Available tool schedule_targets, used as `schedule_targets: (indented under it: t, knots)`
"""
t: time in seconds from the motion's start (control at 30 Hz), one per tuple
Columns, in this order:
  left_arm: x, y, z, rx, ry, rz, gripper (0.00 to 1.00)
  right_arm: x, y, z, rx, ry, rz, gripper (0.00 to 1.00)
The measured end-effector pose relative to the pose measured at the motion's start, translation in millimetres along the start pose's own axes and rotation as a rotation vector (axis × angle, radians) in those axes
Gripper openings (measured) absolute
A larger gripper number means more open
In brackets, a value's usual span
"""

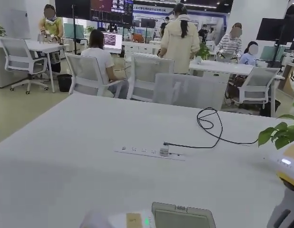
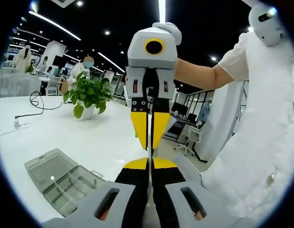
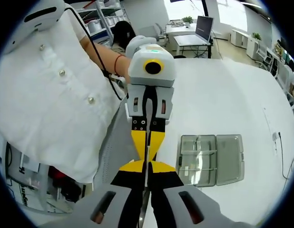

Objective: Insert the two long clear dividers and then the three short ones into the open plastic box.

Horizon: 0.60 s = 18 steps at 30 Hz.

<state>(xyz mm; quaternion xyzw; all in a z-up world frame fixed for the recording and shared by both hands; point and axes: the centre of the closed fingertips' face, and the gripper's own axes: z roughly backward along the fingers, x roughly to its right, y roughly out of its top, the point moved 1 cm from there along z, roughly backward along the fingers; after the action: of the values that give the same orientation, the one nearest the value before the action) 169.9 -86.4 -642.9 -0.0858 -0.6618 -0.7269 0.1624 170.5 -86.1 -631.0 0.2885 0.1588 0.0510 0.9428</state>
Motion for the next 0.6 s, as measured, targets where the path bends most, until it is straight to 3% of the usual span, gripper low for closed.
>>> schedule_targets:
  t: [0.6]
  knots:
    - [-0.6,-4.6,0.7,-0.018,0.015,-0.057,0.0,-0.6,-1.1,-4.2,0.016,0.006,0.007,0.03]
